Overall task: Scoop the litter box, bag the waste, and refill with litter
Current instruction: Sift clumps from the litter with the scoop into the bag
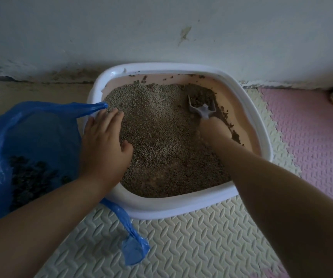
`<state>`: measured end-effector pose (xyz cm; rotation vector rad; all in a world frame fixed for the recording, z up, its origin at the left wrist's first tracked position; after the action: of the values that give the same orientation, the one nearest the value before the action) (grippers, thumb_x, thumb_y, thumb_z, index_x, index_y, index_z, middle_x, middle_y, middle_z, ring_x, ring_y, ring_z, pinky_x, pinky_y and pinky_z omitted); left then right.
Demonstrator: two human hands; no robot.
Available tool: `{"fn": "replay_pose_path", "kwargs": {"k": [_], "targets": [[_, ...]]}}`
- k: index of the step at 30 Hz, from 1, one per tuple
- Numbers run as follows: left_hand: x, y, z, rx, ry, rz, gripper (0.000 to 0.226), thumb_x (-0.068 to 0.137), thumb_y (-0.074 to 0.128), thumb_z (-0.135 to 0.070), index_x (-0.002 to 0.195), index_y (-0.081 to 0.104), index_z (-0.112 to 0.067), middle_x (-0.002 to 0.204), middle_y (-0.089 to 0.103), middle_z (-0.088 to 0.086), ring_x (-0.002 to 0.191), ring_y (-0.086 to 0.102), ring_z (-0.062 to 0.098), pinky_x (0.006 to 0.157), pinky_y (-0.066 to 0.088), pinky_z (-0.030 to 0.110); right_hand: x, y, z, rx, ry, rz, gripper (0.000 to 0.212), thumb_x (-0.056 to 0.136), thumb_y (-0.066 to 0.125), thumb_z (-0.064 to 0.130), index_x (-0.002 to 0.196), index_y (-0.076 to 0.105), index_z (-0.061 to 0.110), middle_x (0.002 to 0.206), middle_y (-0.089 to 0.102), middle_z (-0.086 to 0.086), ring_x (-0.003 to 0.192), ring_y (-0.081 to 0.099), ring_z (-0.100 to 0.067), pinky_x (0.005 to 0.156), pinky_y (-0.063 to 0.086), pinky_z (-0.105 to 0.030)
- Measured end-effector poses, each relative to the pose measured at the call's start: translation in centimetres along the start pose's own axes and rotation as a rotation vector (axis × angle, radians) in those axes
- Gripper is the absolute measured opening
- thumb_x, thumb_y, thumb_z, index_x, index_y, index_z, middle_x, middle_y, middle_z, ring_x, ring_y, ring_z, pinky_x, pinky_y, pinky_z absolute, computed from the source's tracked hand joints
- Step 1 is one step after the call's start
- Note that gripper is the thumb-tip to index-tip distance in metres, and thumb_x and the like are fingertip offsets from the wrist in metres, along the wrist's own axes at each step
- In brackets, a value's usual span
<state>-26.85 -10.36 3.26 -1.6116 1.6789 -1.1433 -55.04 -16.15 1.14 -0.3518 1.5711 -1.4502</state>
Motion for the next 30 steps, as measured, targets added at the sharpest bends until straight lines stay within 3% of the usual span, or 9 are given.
{"fn": "replay_pose_path", "kwargs": {"k": [3,5,7,11,17,30], "targets": [[0.0,-0.1,0.0,0.004,-0.005,-0.017,0.060,0.084,0.058,-0.010,0.142,0.041,-0.005,0.149,0.038,0.009,0.141,0.021,0.024,0.118,0.008,0.038,-0.2,1.4,-0.5,-0.005,-0.076,-0.073,0.031,0.101,0.035,0.012,0.123,0.055,0.004,0.108,0.059,-0.015,0.085,0.058,-0.028,0.064,0.047,-0.037],[0.0,-0.1,-0.1,0.007,0.000,-0.020,0.060,0.083,0.058,-0.009,0.141,0.042,-0.004,0.148,0.040,0.010,0.140,0.023,0.025,0.117,0.010,0.038,-0.2,1.9,-0.8,-0.027,-0.120,-0.093,0.035,0.104,0.031,0.023,0.124,0.054,0.006,0.102,0.056,-0.011,0.075,0.057,-0.023,0.057,0.047,-0.033],[0.0,-0.1,-0.1,0.008,0.009,-0.021,0.059,0.082,0.059,-0.008,0.139,0.044,-0.003,0.146,0.042,0.011,0.139,0.026,0.026,0.117,0.014,0.041,-0.2,2.2,-1.2,-0.023,-0.118,-0.148,0.039,0.104,0.030,0.031,0.122,0.054,0.007,0.088,0.048,-0.003,0.063,0.047,-0.017,0.048,0.035,-0.029],[0.1,0.0,0.1,0.003,0.020,-0.028,0.059,0.081,0.059,-0.008,0.138,0.045,-0.003,0.145,0.043,0.011,0.138,0.028,0.026,0.117,0.013,0.039,-1.7,1.3,-1.9,0.138,-0.135,-0.203,0.042,0.100,0.032,0.042,0.108,0.053,0.006,0.092,0.053,-0.009,0.085,0.053,-0.028,0.073,0.040,-0.036],[0.0,-0.1,-0.1,-0.010,0.019,-0.034,0.059,0.081,0.059,-0.008,0.138,0.045,-0.004,0.146,0.042,0.011,0.138,0.028,0.026,0.117,0.012,0.039,-7.9,-1.4,-3.3,0.075,-0.381,-0.203,0.036,0.100,0.034,0.044,0.086,0.049,0.013,0.067,0.049,0.000,0.059,0.047,-0.017,0.056,0.037,-0.034],[0.0,-0.3,-0.1,0.008,0.021,-0.015,0.059,0.082,0.059,-0.009,0.139,0.044,-0.005,0.147,0.041,0.010,0.140,0.025,0.026,0.117,0.012,0.040,-12.0,0.3,-5.6,0.200,-0.471,-0.201,0.030,0.096,0.040,0.041,0.078,0.042,0.017,0.062,0.049,0.001,0.058,0.049,-0.014,0.059,0.041,-0.040]]}}
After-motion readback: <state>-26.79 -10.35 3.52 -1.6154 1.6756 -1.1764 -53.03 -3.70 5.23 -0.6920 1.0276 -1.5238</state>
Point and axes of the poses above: each hand's wrist, its own x-axis towards the middle knuckle, its own y-axis out of the palm, z = x × y, the point moved 3 cm from there along x, towards the middle knuckle
